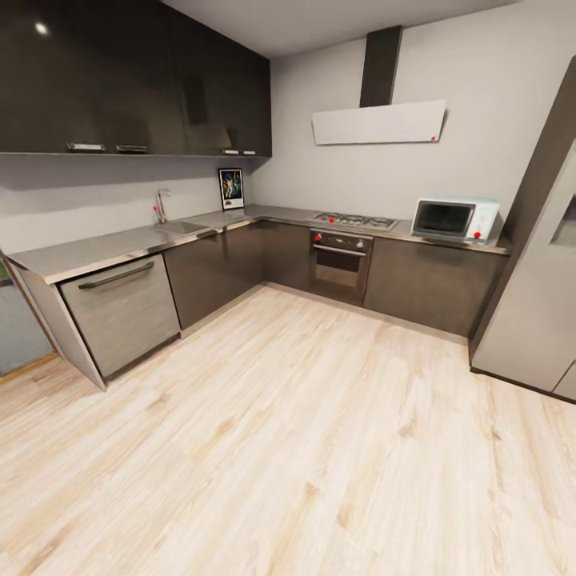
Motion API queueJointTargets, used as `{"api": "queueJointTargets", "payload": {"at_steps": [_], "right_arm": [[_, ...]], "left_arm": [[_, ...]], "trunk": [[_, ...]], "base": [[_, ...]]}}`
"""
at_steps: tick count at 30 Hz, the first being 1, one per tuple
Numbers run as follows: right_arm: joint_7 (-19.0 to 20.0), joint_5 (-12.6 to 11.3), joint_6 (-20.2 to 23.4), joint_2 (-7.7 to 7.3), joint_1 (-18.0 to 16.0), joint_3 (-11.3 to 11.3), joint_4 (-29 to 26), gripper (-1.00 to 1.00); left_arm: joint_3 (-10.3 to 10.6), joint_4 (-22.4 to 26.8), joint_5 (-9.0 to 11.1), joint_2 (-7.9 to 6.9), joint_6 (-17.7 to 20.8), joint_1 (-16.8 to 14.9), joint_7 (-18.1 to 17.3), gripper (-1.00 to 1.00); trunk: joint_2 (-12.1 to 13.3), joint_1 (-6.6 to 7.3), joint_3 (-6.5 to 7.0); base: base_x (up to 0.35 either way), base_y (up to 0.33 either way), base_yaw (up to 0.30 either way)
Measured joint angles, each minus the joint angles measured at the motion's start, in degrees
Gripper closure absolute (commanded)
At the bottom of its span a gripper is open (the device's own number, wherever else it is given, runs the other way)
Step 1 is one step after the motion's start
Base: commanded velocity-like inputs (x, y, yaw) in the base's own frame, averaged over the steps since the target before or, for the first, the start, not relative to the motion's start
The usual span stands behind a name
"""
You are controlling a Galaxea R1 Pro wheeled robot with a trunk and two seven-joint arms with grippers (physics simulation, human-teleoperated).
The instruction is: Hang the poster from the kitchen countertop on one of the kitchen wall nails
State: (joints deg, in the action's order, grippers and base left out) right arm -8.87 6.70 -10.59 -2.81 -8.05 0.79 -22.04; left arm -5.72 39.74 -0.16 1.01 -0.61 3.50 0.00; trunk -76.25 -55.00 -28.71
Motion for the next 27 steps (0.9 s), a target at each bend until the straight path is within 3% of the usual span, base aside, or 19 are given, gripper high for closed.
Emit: {"api": "queueJointTargets", "payload": {"at_steps": [3, 12, 27], "right_arm": [[0.0, 0.0, 0.0, 0.0, 0.0, 0.0, 0.0, -1.0], [0.0, 0.0, 0.0, 0.0, 0.1, 0.0, -0.1, -1.0], [0.0, 0.0, 0.0, 0.06, 0.0, 0.0, 0.1, -1.0]], "left_arm": [[0.0, 0.0, 0.0, 0.0, 0.0, 0.0, 0.0, -1.0], [-0.1, 0.0, 0.1, 0.0, 0.0, 0.0, 0.0, -1.0], [-0.1, 0.0, 0.1, 0.0, 0.0, 0.0, 0.0, -1.0]], "trunk": [[1.2, 0.66, 0.54], [1.2, 0.68, 0.54], [1.2, 0.7, 0.55]], "base": [[0.0, 0.0, 0.0], [0.048, 0.0, 0.0], [0.306, 0.0, 0.0]]}}
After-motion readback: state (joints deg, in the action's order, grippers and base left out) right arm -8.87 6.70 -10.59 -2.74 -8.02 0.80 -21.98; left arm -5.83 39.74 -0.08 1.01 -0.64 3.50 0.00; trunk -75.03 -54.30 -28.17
